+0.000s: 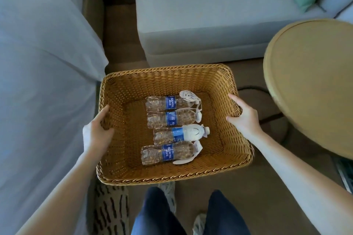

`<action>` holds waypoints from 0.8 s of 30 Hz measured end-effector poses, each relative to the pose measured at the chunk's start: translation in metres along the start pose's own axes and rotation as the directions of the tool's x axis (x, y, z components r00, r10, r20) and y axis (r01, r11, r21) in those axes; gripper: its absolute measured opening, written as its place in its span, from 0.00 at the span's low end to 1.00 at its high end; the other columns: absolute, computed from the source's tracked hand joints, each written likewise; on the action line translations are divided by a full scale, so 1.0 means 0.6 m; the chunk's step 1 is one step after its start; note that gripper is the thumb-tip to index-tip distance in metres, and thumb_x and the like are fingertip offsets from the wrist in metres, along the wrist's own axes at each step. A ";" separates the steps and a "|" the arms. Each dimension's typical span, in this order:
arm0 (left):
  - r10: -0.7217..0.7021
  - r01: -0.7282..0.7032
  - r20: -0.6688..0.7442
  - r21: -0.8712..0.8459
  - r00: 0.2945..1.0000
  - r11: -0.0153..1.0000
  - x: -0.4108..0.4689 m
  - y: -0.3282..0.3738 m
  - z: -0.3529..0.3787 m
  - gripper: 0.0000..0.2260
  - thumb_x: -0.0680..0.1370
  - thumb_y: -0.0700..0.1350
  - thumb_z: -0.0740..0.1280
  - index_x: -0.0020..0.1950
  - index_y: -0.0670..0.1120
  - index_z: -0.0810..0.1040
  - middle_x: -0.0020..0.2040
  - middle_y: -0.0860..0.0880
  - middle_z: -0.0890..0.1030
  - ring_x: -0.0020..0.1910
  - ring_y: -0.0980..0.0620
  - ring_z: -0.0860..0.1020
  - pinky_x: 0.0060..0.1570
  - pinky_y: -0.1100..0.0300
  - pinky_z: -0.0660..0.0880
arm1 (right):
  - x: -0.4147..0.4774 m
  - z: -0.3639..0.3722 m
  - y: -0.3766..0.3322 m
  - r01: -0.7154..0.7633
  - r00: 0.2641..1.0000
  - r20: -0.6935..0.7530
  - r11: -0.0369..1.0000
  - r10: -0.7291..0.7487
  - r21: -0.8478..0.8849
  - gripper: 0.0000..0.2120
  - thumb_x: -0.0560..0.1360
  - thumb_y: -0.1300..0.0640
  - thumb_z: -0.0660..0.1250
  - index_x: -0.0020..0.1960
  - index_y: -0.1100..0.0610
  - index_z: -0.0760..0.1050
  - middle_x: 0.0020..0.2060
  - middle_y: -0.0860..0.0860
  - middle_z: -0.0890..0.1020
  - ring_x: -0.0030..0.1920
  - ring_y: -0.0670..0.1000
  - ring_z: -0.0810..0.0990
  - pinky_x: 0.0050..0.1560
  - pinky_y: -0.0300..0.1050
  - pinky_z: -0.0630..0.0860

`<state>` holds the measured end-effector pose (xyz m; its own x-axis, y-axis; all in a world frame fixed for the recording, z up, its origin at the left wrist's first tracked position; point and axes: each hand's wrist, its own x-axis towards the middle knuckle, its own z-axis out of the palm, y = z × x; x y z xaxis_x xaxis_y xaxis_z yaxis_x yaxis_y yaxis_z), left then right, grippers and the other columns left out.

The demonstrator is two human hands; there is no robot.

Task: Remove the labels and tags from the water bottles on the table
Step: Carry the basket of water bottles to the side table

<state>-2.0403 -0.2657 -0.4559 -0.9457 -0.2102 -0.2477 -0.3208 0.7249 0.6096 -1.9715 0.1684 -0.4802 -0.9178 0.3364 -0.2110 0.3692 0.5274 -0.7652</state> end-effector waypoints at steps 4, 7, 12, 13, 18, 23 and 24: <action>0.040 -0.040 -0.021 0.016 0.999 0.999 0.072 -0.063 0.120 0.34 0.71 0.35 0.72 0.74 0.56 0.71 0.65 0.45 0.81 0.60 0.46 0.80 0.62 0.55 0.74 | 0.069 0.072 0.097 0.011 1.000 0.007 1.000 -0.012 0.016 0.37 0.70 0.70 0.76 0.74 0.47 0.71 0.73 0.48 0.73 0.70 0.40 0.67 0.68 0.35 0.61; 0.074 -0.073 -0.031 0.016 0.997 0.997 0.121 -0.100 0.210 0.34 0.71 0.34 0.71 0.75 0.54 0.71 0.65 0.44 0.81 0.58 0.49 0.80 0.58 0.60 0.72 | 0.119 0.118 0.172 0.028 1.000 0.010 1.000 -0.028 0.011 0.37 0.70 0.70 0.76 0.74 0.48 0.71 0.73 0.49 0.73 0.69 0.45 0.72 0.65 0.35 0.67; 0.165 -0.164 -0.045 0.030 0.985 0.986 0.178 -0.161 0.349 0.34 0.72 0.31 0.71 0.75 0.49 0.70 0.65 0.43 0.80 0.61 0.44 0.79 0.64 0.57 0.71 | 0.198 0.187 0.296 0.056 0.998 -0.021 0.998 -0.056 -0.036 0.38 0.69 0.71 0.77 0.74 0.48 0.72 0.73 0.50 0.74 0.70 0.45 0.71 0.55 0.17 0.61; 0.182 -0.181 -0.056 0.031 0.982 0.983 0.189 -0.173 0.371 0.33 0.72 0.31 0.71 0.75 0.49 0.70 0.66 0.43 0.79 0.62 0.45 0.79 0.64 0.58 0.70 | 0.211 0.199 0.316 0.063 0.998 -0.025 0.997 -0.064 -0.044 0.38 0.69 0.71 0.77 0.74 0.49 0.72 0.72 0.50 0.74 0.69 0.43 0.70 0.54 0.15 0.60; 0.248 -0.244 -0.076 0.056 0.966 0.968 0.242 -0.217 0.455 0.33 0.71 0.32 0.72 0.75 0.47 0.71 0.67 0.43 0.79 0.65 0.45 0.77 0.64 0.61 0.66 | 0.259 0.244 0.385 0.053 0.998 -0.020 0.997 -0.054 -0.051 0.39 0.68 0.70 0.78 0.74 0.49 0.71 0.73 0.51 0.74 0.68 0.43 0.69 0.68 0.37 0.59; 0.290 -0.281 -0.097 0.095 0.952 0.955 0.283 -0.248 0.515 0.33 0.71 0.36 0.74 0.75 0.47 0.71 0.66 0.42 0.79 0.64 0.43 0.77 0.66 0.55 0.69 | 0.294 0.276 0.441 0.073 0.997 -0.021 0.995 -0.075 -0.064 0.39 0.68 0.70 0.78 0.75 0.51 0.70 0.73 0.53 0.73 0.74 0.54 0.69 0.67 0.42 0.63; 0.288 -0.279 -0.093 0.100 0.953 0.955 0.289 -0.254 0.524 0.33 0.71 0.36 0.74 0.75 0.47 0.71 0.66 0.42 0.79 0.64 0.43 0.77 0.66 0.54 0.69 | 0.300 0.281 0.449 0.074 0.997 -0.018 0.995 -0.076 -0.067 0.40 0.68 0.70 0.78 0.75 0.51 0.70 0.74 0.53 0.73 0.75 0.54 0.69 0.66 0.42 0.63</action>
<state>-2.1391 -0.2064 -0.8286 -0.9986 -0.0528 0.0098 -0.0376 0.8165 0.5762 -2.0618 0.2397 -0.8266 -0.9403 0.3096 -0.1415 0.3091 0.6023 -0.7360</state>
